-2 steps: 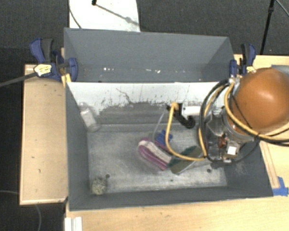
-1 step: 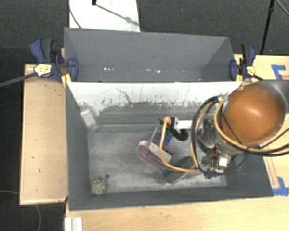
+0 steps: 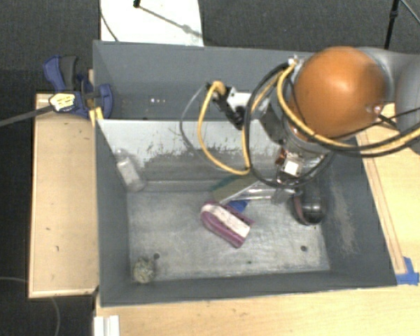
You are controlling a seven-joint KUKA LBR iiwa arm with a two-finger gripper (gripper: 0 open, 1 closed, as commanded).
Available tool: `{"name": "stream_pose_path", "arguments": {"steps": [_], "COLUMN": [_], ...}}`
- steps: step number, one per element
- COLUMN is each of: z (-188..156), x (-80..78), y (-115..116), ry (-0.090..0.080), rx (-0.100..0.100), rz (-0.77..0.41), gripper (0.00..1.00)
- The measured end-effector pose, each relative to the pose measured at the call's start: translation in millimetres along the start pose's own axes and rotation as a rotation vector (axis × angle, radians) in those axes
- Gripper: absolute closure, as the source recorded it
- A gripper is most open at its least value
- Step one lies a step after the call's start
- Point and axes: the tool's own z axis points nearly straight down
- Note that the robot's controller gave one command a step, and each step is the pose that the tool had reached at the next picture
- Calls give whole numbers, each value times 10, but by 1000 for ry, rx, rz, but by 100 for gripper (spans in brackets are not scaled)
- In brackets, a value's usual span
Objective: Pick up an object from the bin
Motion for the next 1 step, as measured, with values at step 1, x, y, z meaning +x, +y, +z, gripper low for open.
{"name": "stream_pose_path", "arguments": {"steps": [1], "z": [303], "x": [-162], "y": [908], "ry": [-8], "rx": [-11], "rz": [154], "gripper": [100]}}
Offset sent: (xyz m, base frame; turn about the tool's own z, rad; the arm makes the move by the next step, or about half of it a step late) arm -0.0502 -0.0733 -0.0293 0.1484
